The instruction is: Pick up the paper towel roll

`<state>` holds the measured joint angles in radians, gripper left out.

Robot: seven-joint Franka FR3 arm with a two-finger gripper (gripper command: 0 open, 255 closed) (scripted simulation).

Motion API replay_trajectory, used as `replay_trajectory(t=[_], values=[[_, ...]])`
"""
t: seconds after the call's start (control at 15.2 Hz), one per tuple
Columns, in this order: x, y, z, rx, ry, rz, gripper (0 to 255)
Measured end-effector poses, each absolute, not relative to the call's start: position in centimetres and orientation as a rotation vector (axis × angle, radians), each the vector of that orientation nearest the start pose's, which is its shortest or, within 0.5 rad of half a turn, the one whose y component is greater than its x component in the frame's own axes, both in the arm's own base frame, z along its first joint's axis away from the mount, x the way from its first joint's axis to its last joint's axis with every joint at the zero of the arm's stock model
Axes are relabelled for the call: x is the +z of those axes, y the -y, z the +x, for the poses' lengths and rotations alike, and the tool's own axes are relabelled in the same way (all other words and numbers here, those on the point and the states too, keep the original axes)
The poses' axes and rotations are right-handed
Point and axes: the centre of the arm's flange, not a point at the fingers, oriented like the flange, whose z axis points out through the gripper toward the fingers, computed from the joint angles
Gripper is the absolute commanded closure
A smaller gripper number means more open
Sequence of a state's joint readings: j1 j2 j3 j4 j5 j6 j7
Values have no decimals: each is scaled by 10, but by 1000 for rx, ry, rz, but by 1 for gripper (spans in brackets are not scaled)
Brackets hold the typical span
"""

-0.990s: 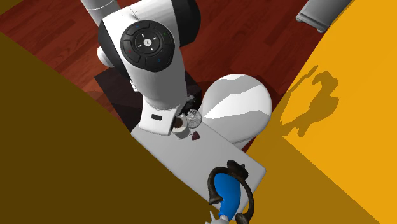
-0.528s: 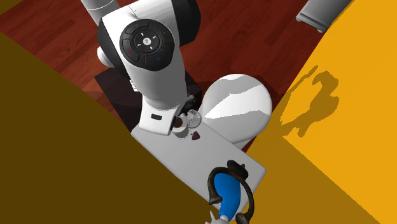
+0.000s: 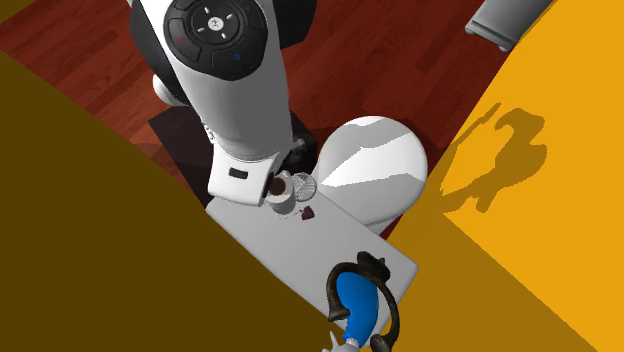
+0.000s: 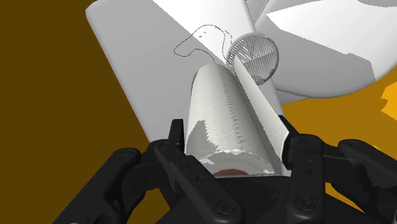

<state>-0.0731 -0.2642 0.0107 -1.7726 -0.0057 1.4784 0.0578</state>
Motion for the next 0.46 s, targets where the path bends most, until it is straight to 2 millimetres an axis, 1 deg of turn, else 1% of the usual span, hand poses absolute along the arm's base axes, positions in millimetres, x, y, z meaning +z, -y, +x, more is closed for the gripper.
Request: replay_trajectory(t=[0.46], values=[[693, 28, 459, 47, -191, -3144, 255]])
